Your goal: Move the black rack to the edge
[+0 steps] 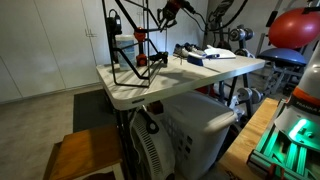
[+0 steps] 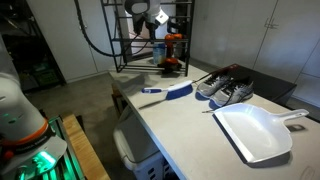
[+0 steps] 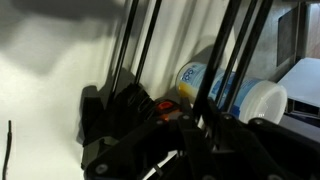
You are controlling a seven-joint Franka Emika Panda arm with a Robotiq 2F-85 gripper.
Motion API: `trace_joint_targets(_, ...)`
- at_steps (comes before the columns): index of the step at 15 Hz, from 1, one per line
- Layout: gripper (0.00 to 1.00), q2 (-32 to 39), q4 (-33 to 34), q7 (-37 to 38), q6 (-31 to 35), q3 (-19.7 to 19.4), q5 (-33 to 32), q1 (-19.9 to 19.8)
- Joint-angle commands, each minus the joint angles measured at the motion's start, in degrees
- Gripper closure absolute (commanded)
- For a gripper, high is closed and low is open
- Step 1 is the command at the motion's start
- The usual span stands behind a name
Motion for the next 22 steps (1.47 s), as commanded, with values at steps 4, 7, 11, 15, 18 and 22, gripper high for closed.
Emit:
trace_joint_targets(4,0.95,-7.3,-5.5,1.3,-0.6,-0.5,-5.2,-1.1)
trace_joint_targets(7,0.95,-8.9,-6.7,2.3,-0.6,-0.8,-7.5,-1.4)
trace_joint_targets(11,0.96,-12.3,-7.1,5.0,-0.6,-1.6,-11.9,-2.3)
trace_joint_targets(15,0.95,-13.9,-6.8,4.1,-1.6,-1.8,-12.3,-2.9)
trace_joint_targets(18,0.58,-13.5,-6.2,4.0,-2.4,-1.7,-13.1,-3.0)
trace_joint_targets(22,0.49,-10.0,-5.3,1.5,2.3,-2.1,-10.6,-3.1)
